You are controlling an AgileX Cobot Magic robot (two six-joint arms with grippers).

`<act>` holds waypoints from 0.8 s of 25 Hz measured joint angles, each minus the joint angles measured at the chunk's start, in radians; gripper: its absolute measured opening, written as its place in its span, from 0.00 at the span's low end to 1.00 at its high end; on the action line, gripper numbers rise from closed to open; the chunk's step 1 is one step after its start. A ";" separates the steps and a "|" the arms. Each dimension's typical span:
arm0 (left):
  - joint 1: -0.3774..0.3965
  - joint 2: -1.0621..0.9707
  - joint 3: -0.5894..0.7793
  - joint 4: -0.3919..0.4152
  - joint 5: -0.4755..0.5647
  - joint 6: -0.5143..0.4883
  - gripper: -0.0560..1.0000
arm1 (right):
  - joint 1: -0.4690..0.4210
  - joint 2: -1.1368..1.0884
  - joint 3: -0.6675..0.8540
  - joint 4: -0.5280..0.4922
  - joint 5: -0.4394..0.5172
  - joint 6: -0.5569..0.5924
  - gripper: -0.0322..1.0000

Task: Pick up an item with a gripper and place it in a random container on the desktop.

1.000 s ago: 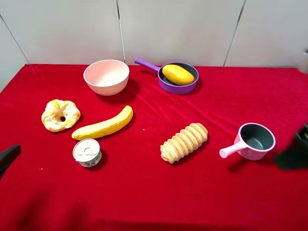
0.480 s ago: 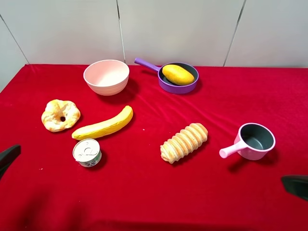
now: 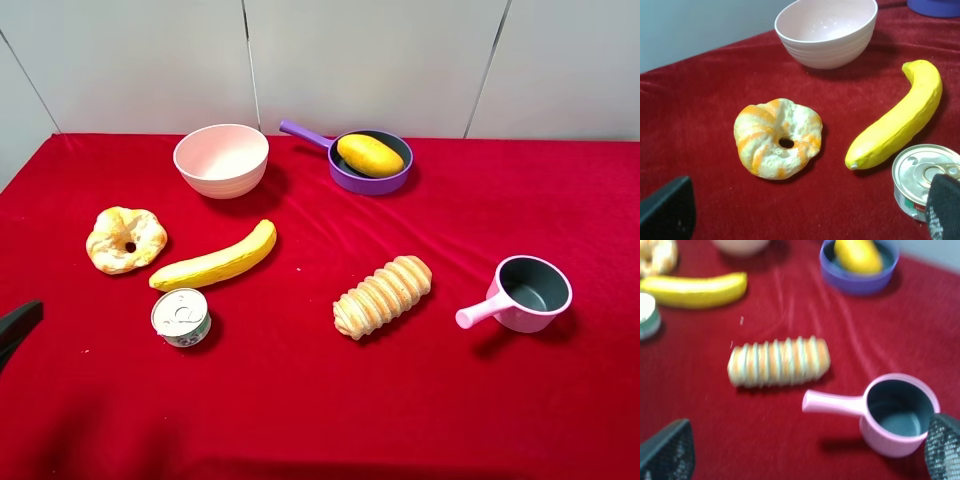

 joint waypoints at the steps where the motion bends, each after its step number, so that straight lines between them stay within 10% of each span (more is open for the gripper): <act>1: 0.000 0.000 0.000 0.000 0.000 0.000 0.91 | 0.000 -0.012 0.000 -0.002 -0.002 0.004 0.70; 20: 0.000 0.000 0.000 0.000 0.000 0.000 0.91 | -0.213 -0.016 0.001 -0.020 -0.009 0.026 0.70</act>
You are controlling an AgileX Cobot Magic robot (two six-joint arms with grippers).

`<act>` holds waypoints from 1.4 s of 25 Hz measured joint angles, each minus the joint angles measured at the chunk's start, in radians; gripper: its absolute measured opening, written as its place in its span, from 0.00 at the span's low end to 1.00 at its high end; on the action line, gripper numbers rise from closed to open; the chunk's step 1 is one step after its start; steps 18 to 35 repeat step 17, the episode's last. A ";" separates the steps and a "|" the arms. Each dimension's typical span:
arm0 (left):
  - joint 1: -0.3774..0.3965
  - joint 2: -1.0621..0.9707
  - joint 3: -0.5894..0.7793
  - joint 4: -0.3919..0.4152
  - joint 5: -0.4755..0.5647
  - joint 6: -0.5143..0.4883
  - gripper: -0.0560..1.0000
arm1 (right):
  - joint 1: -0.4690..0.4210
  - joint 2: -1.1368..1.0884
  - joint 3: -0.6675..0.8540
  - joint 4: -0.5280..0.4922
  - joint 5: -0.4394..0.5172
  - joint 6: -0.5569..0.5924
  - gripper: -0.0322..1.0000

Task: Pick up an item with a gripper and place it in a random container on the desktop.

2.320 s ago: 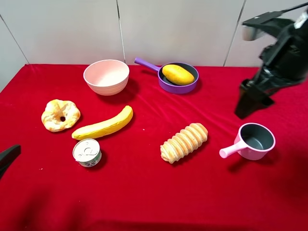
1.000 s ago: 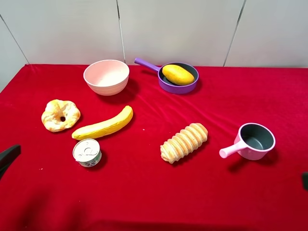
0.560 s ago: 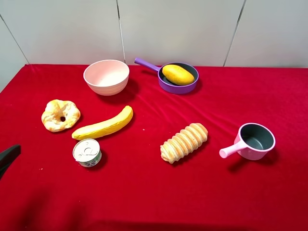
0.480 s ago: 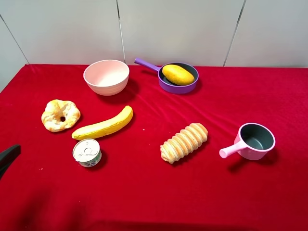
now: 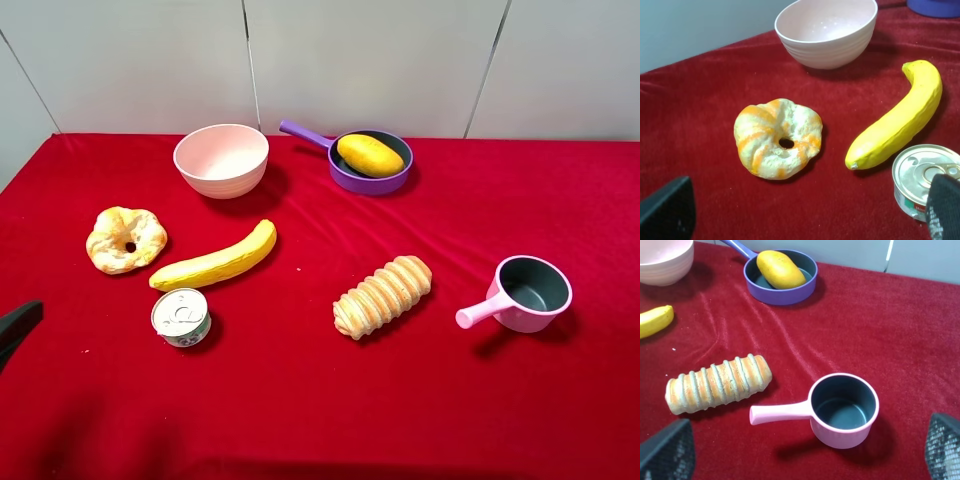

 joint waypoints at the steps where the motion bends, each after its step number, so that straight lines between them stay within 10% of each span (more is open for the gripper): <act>1: 0.000 0.000 0.000 0.000 0.000 0.000 0.91 | 0.000 0.000 0.000 -0.001 0.000 0.000 0.70; 35: 0.000 0.000 0.000 0.000 0.000 0.000 0.91 | 0.000 0.000 0.000 -0.001 0.000 0.000 0.70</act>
